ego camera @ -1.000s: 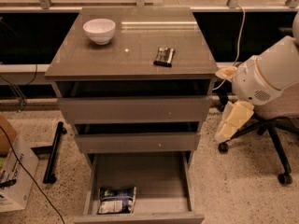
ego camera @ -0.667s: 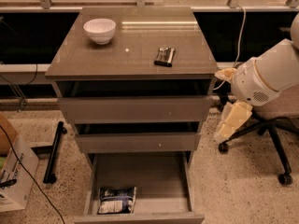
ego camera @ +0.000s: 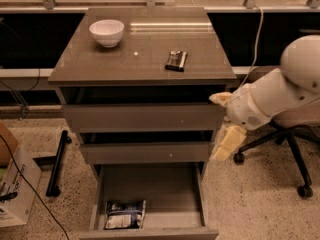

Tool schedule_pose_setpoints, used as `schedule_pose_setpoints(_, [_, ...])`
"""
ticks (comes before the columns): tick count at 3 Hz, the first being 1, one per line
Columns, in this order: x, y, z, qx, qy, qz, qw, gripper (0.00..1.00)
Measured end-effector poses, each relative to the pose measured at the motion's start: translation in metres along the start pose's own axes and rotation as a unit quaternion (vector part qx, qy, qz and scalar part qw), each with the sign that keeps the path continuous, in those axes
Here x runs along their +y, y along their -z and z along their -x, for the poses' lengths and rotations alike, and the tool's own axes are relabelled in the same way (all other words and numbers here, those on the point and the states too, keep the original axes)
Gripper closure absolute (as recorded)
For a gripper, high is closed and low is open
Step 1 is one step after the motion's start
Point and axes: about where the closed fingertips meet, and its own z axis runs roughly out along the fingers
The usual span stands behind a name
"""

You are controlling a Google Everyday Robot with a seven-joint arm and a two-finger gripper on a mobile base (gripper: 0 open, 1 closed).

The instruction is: Pick blue chip bag from bottom drawer and place on counter

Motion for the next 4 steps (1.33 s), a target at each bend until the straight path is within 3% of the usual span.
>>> schedule_pose_setpoints(2, [0.023, -0.118, -0.02, -0.036, -0.018, 0.051, 0.9979, 0.0])
schedule_pose_setpoints(3, [0.024, -0.12, -0.02, -0.037, -0.018, 0.052, 0.9978, 0.0])
schedule_pose_setpoints(4, [0.017, -0.149, -0.012, -0.058, -0.022, 0.047, 0.9969, 0.0])
